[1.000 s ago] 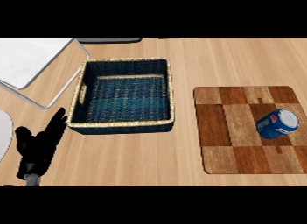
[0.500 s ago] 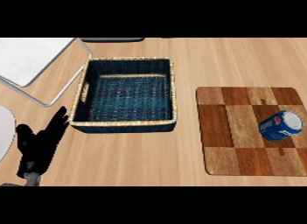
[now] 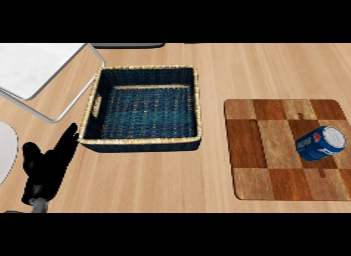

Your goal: Pick the can from the cutting board and place it in the basket

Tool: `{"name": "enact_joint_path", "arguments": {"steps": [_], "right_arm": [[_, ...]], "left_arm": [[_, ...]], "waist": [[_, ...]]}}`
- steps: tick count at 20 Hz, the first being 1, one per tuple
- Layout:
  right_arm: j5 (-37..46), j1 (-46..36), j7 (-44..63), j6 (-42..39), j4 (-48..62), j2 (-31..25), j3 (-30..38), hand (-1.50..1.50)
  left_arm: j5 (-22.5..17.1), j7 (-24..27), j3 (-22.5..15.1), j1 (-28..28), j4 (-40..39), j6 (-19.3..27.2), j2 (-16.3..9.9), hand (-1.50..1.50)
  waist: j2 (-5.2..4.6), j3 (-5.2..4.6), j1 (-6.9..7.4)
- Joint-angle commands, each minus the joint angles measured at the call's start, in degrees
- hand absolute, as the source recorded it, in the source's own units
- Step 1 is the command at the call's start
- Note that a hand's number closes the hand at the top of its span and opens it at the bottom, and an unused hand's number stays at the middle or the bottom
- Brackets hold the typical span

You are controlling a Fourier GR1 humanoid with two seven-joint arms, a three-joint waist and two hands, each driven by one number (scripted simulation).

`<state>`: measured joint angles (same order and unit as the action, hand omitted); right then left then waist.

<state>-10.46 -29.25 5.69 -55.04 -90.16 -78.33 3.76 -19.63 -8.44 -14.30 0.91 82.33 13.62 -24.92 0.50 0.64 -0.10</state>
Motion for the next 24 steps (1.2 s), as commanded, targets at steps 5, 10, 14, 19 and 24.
{"name": "enact_joint_path", "arguments": {"steps": [5, 10, 14, 19, 24], "right_arm": [[4.7, 4.2, 1.4, 6.3, -3.7, 9.4, -2.4, -1.50], [8.7, 8.1, 0.3, 9.2, -6.5, 12.9, -2.5, -1.50], [16.0, 8.1, -1.0, 10.5, -5.3, 14.0, -5.5, -1.50], [21.7, 13.2, -2.7, 14.4, -7.8, 18.1, -8.5, -1.50], [25.0, 11.8, -5.7, 15.8, -2.0, 20.3, -8.8, -1.50]], "left_arm": [[0.9, -2.4, -2.2, 6.0, -2.1, -0.3, 1.4, 0.00], [0.6, -4.9, -1.2, 4.0, -2.5, -0.5, 1.4, 0.00], [1.7, -4.4, -1.0, 3.9, -3.0, -0.3, 1.5, 0.00], [1.6, -3.8, -0.4, 3.3, -4.3, -0.6, 2.9, 0.00], [2.4, -1.8, -1.1, 6.9, -2.0, -2.1, 2.8, 0.00]], "waist": [[-0.47, -0.60, 0.37], [-0.44, -0.58, -0.37], [-0.75, -0.57, 0.56], [-0.62, -0.61, -0.25], [-0.74, -0.62, 1.05]]}}
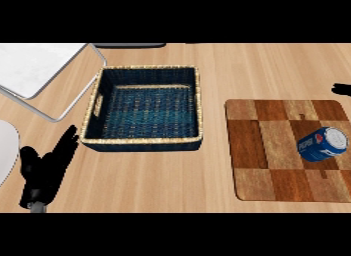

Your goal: Pick the can from the cutting board and place it in the basket

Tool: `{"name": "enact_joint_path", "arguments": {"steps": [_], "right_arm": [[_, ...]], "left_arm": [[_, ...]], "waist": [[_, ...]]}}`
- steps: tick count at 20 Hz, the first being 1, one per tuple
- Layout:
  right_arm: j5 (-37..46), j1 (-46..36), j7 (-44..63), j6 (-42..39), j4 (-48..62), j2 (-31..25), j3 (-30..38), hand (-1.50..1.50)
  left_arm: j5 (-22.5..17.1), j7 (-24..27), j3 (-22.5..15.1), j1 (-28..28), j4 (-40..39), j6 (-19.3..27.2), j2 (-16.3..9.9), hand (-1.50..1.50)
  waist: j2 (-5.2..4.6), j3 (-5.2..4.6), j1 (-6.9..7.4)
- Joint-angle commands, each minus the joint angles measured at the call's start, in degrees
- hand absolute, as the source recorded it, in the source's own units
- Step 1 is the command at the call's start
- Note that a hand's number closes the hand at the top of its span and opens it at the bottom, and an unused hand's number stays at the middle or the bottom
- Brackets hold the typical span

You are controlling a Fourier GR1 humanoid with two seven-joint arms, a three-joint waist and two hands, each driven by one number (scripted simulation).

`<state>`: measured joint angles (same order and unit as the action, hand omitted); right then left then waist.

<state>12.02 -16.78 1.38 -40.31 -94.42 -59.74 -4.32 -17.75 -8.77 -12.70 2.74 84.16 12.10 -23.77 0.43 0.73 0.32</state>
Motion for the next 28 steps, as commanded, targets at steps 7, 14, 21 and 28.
{"name": "enact_joint_path", "arguments": {"steps": [7, 14, 21, 28], "right_arm": [[9.3, 2.6, -5.9, 5.7, 3.3, 4.5, -2.4, -1.50], [10.5, 1.0, -4.3, 6.4, 4.6, 9.2, -3.6, -1.50], [16.1, 0.7, -7.3, 8.8, 8.1, 10.7, -5.6, -1.50], [18.9, 0.1, -7.7, 5.6, 10.3, 8.6, -6.7, -1.50]], "left_arm": [[1.2, -5.0, -1.7, 2.1, -3.3, 0.6, 2.3, 0.00], [2.0, -3.1, -1.5, 1.9, -6.0, -0.2, 3.9, 0.00], [2.0, -4.4, -0.4, 2.2, -5.3, -1.3, 3.2, 0.00], [1.5, -1.8, 1.5, 1.3, -8.9, -3.8, 3.1, 0.00]], "waist": [[-0.59, -0.67, -0.13], [-0.66, -0.73, -0.07], [-0.66, -0.70, 0.06], [-0.74, -0.77, -0.47]]}}
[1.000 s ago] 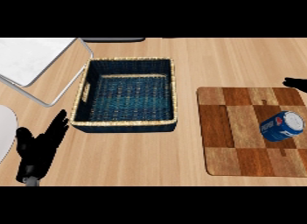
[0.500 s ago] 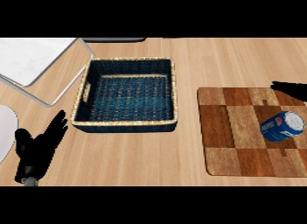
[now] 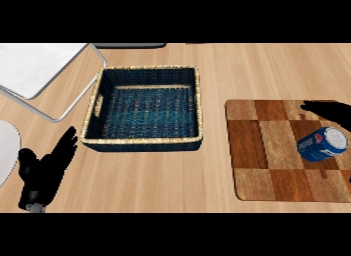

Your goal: Pick the can from the cutting board and place it in the basket

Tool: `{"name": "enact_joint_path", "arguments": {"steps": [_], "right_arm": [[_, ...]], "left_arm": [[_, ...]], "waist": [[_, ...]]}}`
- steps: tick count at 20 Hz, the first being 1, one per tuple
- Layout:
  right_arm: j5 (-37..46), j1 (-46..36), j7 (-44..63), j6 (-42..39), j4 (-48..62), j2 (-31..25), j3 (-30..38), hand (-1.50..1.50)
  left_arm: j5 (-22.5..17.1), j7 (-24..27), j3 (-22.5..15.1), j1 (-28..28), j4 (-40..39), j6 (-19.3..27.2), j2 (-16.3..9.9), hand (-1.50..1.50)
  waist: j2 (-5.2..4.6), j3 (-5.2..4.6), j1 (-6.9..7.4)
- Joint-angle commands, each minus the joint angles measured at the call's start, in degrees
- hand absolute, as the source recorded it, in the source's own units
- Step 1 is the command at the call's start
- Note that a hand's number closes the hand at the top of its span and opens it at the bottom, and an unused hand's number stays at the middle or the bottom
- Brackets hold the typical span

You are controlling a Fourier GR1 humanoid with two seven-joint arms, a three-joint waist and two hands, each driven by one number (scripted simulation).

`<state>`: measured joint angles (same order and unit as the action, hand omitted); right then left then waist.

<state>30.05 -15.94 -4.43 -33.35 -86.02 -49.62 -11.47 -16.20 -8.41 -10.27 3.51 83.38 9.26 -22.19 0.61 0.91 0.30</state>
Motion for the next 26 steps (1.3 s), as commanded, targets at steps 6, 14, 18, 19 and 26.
{"name": "enact_joint_path", "arguments": {"steps": [6, 14, 18, 19, 26], "right_arm": [[3.9, 0.4, -2.4, 1.8, 3.2, 2.2, -1.0, -1.50], [7.4, -1.1, -2.7, 4.5, 8.6, 6.4, -1.6, -1.50], [10.6, 0.6, -10.1, 7.8, 7.6, 3.3, -2.4, 1.50], [11.7, 0.0, -8.1, 8.8, 6.0, 5.4, -3.6, 1.50], [16.1, -2.3, -10.5, 12.6, 10.5, 6.7, -4.1, 1.50]], "left_arm": [[1.9, -3.2, -2.2, 4.2, -4.3, 0.3, 1.8, 0.00], [2.5, -5.3, -2.2, 4.6, -0.8, 0.1, 1.9, 0.00], [0.8, -6.7, 1.0, 2.5, -1.5, -1.0, 0.5, 0.00], [2.2, -3.3, -0.3, 4.7, -3.3, -1.1, 1.8, 0.00], [3.7, -6.0, -1.2, 3.9, -1.7, 0.7, 3.4, 0.00]], "waist": [[-0.75, -0.91, 0.00], [-0.82, -0.88, 0.60], [-0.76, -0.86, 0.06], [-0.76, -0.91, 0.17], [-0.80, -0.86, 0.40]]}}
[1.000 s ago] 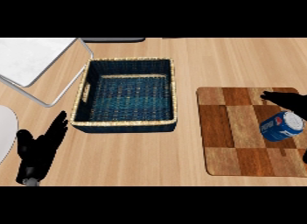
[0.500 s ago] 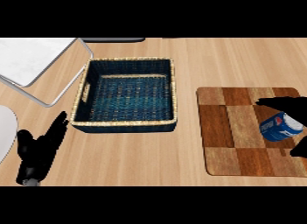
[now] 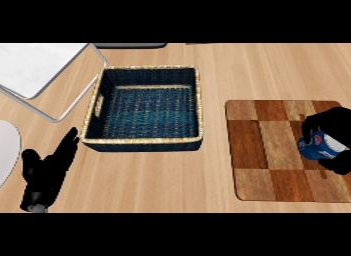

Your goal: Pick the can from the cutting board and place it in the basket

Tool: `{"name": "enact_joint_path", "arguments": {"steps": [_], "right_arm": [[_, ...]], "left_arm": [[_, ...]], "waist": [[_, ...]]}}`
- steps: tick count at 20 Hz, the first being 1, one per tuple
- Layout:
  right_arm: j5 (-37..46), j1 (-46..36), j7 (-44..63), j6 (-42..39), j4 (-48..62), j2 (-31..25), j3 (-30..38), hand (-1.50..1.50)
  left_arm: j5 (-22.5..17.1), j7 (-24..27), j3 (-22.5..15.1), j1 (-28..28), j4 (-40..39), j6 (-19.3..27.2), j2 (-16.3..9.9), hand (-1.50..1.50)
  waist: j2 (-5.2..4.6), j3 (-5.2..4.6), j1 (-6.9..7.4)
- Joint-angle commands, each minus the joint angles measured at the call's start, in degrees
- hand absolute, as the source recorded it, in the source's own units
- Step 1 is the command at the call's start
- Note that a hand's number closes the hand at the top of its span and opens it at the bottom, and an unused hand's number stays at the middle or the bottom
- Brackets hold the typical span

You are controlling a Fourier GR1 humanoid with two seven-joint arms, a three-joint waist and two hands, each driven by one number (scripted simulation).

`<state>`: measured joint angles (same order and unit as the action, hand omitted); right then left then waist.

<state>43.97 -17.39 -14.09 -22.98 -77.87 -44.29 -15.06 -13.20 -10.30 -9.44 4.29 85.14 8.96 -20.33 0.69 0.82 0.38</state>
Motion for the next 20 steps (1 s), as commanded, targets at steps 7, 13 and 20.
{"name": "enact_joint_path", "arguments": {"steps": [7, 13, 20], "right_arm": [[6.1, -2.1, 25.4, -0.8, -9.2, 24.6, -11.9, 1.50], [12.9, -6.2, 43.6, 2.0, -11.4, 41.2, -17.8, 1.50], [5.0, -9.2, 55.9, 22.4, -22.0, 44.1, -17.8, 1.50]], "left_arm": [[0.1, -2.3, -1.1, 2.2, -2.4, -1.5, -0.4, 0.00], [-0.1, -3.3, -1.4, 0.8, -2.7, -1.9, -0.2, 0.00], [0.2, -4.0, -2.0, -0.7, -3.0, -2.0, 0.3, 0.00]], "waist": [[-0.43, -1.71, 3.03], [0.21, -1.62, 3.27], [0.08, -0.59, 3.97]]}}
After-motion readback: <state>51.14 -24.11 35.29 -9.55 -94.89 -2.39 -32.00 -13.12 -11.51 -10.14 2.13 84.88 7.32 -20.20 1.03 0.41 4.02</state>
